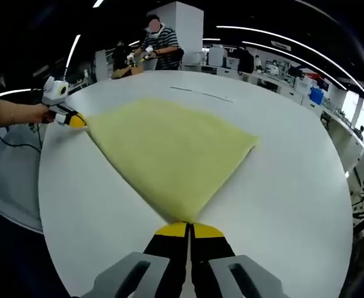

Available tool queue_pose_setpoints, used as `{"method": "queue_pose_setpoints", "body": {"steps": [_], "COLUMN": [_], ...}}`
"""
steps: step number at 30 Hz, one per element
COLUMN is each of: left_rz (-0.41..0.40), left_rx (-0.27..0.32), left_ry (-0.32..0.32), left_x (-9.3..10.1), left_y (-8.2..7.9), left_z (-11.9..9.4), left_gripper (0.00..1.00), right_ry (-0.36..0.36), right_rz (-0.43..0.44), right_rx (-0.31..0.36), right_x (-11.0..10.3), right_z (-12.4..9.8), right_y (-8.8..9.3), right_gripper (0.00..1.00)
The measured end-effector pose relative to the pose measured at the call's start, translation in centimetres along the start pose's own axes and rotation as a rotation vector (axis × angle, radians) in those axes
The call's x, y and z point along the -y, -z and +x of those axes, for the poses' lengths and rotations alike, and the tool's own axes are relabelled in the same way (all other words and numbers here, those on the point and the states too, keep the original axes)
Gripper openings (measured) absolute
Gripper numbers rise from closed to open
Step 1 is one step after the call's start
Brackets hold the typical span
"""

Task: Fold the garment on the visible template until the final outline fits inside the template.

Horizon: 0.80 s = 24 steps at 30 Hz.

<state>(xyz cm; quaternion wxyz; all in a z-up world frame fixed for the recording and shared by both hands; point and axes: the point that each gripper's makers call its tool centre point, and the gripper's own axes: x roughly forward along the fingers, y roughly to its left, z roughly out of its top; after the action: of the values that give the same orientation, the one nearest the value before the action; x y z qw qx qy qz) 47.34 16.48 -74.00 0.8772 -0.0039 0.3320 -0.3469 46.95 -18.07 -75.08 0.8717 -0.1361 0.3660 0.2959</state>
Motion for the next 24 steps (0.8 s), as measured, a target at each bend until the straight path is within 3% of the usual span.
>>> {"method": "queue_pose_setpoints", "body": {"steps": [24], "left_rz": [0.02], "left_rx": [-0.036], "left_ry": [0.017], "left_x": [2.4], "left_y": [1.9], "left_z": [-0.9], "left_gripper": [0.0], "right_ry": [-0.022], "right_rz": [-0.015], "right_rx": [-0.057], "right_x": [-0.9], "right_z": [-1.9], "right_y": [2.5], "right_gripper": [0.0]}}
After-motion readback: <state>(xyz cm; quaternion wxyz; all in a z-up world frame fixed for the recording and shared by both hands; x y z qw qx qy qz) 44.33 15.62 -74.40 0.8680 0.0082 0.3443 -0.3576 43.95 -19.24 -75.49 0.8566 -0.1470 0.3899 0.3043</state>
